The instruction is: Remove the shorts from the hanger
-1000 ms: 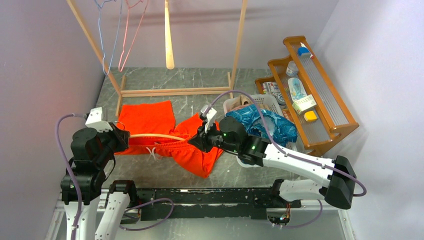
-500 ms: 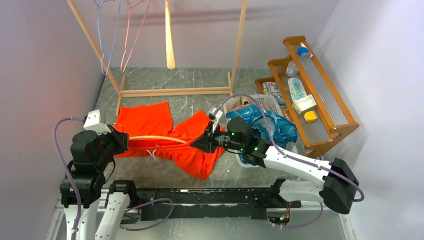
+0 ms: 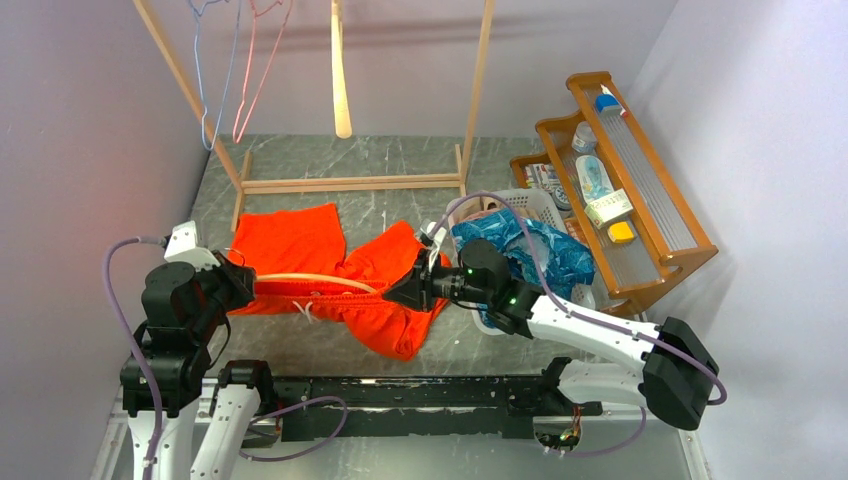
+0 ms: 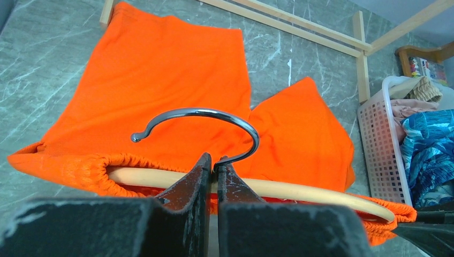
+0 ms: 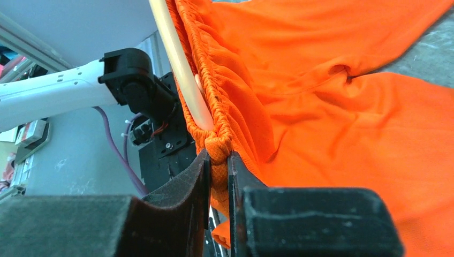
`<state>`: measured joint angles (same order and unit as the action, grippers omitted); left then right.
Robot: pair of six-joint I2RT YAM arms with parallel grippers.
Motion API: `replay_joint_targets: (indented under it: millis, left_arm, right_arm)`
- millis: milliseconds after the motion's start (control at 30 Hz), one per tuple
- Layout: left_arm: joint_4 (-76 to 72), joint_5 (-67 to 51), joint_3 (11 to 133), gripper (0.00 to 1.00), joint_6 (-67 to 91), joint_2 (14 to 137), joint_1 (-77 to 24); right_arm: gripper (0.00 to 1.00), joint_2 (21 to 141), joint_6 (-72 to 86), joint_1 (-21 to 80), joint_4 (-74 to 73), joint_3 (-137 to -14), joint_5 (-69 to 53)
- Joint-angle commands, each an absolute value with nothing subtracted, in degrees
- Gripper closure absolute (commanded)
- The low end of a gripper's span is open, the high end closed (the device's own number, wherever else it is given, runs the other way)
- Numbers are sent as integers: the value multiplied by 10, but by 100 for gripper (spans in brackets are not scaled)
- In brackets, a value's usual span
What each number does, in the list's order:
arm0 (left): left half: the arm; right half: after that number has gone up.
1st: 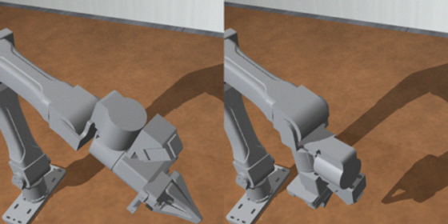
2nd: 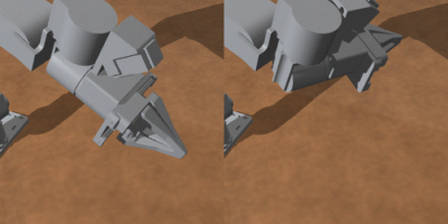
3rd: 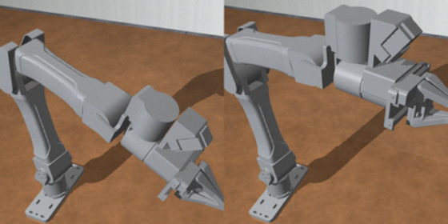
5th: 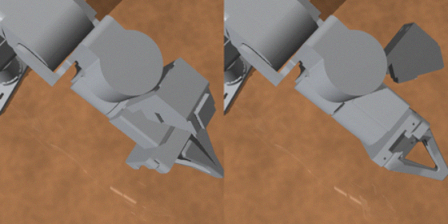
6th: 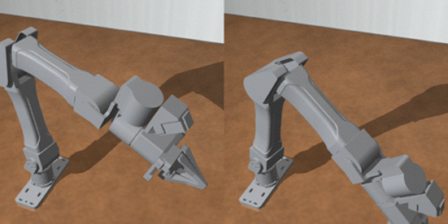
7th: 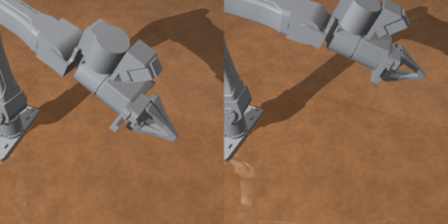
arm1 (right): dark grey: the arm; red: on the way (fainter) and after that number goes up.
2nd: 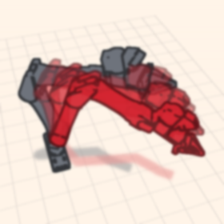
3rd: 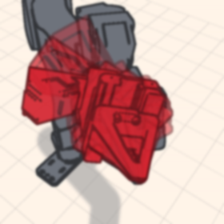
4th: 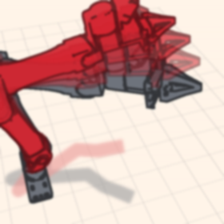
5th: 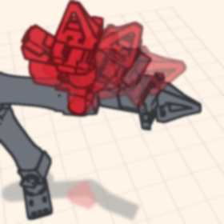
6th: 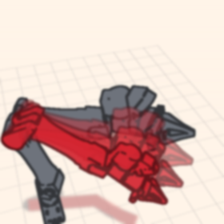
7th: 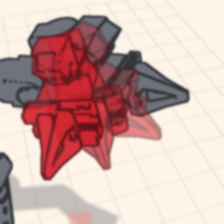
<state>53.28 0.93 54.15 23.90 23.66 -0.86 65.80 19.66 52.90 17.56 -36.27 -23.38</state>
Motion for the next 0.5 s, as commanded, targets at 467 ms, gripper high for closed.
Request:
replay_joint_targets:
  millis: [467]
  left_arm:
    - [445,113,550,93,251,220,1]
  right_arm:
    - [100,669,180,470,119,-311,-343]
